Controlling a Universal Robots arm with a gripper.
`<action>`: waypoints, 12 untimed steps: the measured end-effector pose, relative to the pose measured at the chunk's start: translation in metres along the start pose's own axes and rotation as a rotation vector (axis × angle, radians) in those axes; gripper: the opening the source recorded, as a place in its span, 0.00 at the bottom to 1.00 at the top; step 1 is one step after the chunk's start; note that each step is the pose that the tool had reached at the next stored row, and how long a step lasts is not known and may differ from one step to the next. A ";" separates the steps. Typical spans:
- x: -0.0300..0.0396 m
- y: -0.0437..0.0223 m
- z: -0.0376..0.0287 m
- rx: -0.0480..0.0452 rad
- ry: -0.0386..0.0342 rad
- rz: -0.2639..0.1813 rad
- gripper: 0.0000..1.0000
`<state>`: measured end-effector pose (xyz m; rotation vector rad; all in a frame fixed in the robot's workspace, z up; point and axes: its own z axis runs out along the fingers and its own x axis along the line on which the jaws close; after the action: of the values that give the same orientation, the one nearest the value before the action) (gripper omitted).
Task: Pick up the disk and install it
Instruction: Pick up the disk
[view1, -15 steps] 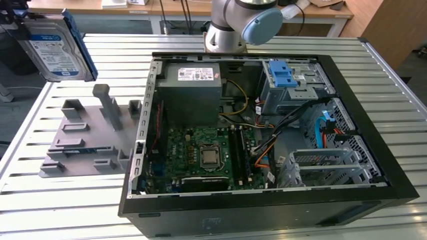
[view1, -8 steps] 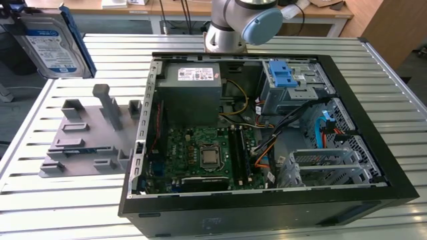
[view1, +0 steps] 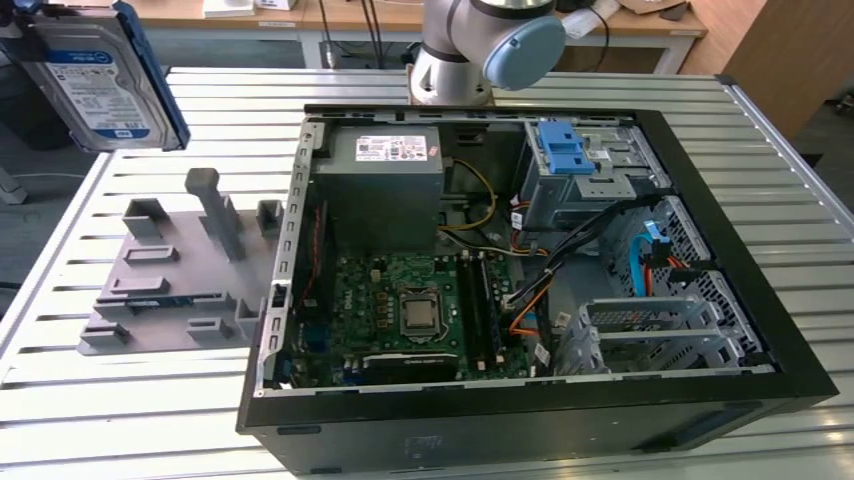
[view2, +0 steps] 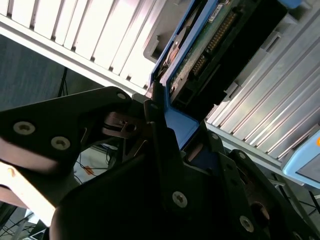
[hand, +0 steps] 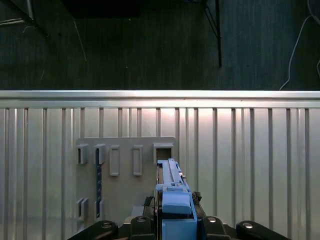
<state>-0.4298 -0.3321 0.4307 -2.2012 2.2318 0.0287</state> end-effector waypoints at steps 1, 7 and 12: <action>-0.0001 0.0000 -0.0021 -0.0002 0.0001 0.000 0.37; -0.0003 0.0002 -0.0151 0.0000 0.0000 0.000 0.37; -0.0005 0.0002 -0.0279 -0.0001 -0.0001 0.000 0.37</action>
<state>-0.4297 -0.3321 0.4585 -2.2012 2.2318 0.0289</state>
